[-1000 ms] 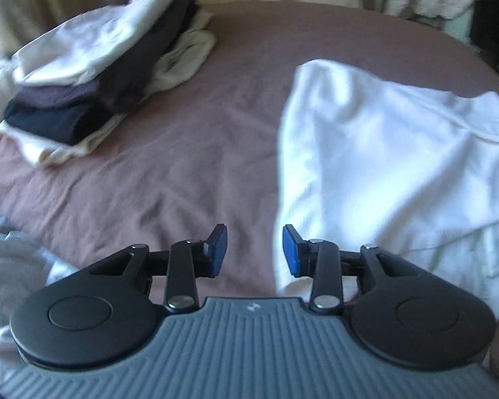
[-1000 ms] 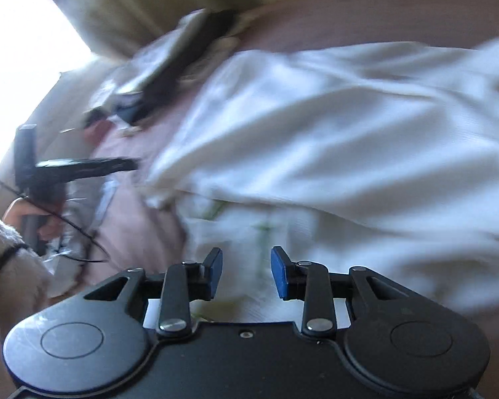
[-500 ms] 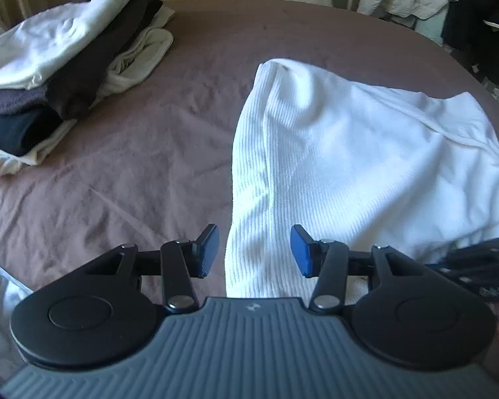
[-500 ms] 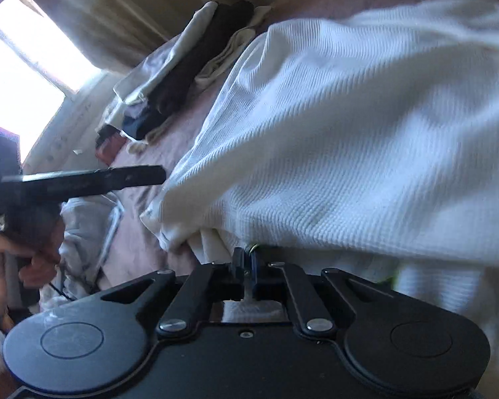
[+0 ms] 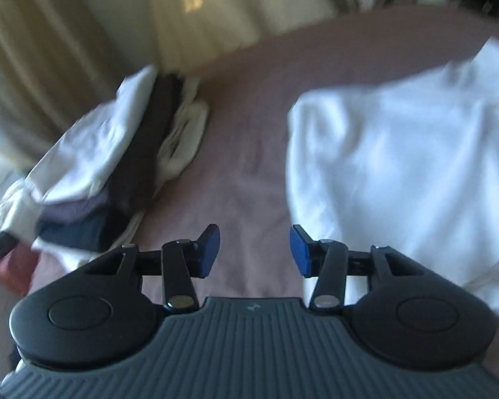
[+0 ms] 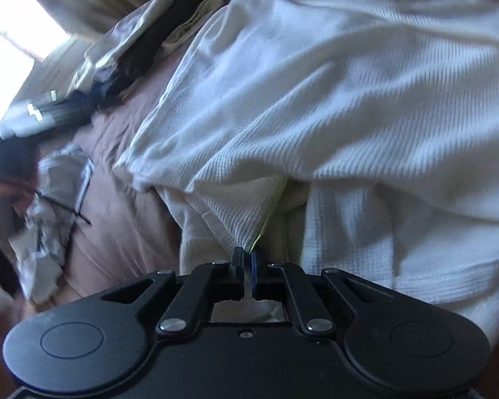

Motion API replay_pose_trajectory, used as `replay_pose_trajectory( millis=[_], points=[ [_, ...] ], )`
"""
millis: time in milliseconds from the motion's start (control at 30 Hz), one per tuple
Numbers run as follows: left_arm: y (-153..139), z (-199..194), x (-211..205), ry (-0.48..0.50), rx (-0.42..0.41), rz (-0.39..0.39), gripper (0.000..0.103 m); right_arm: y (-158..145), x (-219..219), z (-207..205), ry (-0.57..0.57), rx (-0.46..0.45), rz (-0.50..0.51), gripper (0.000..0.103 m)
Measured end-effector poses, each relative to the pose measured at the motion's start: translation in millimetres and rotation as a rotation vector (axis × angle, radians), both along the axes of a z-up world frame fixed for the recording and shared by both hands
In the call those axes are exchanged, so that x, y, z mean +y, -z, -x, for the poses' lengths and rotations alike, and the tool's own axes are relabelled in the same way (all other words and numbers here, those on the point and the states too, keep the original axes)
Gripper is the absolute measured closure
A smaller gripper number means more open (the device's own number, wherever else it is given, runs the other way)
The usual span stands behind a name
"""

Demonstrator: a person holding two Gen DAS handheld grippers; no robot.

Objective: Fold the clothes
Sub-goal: 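Grasp the garment edge with the right tool and pull it toward the left tool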

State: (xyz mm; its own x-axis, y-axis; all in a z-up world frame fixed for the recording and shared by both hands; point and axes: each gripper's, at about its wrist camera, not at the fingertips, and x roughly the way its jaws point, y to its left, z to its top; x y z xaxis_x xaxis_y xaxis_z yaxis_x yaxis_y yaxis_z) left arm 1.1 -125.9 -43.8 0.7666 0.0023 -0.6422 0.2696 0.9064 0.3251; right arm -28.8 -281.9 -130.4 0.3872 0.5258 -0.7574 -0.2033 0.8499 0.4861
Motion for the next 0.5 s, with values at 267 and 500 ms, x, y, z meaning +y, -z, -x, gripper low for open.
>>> replay_pose_trajectory(
  millis=[267, 500],
  points=[
    [-8.7, 0.4, -63.1, 0.450, -0.011, -0.037, 0.048, -4.2, -6.8, 4.0, -0.011, 0.044, 0.146, 0.101],
    [22.6, 26.0, -102.4, 0.628, 0.127, -0.025, 0.043, -43.0, -23.9, 24.8, -0.051, -0.143, 0.104, 0.083]
  ],
)
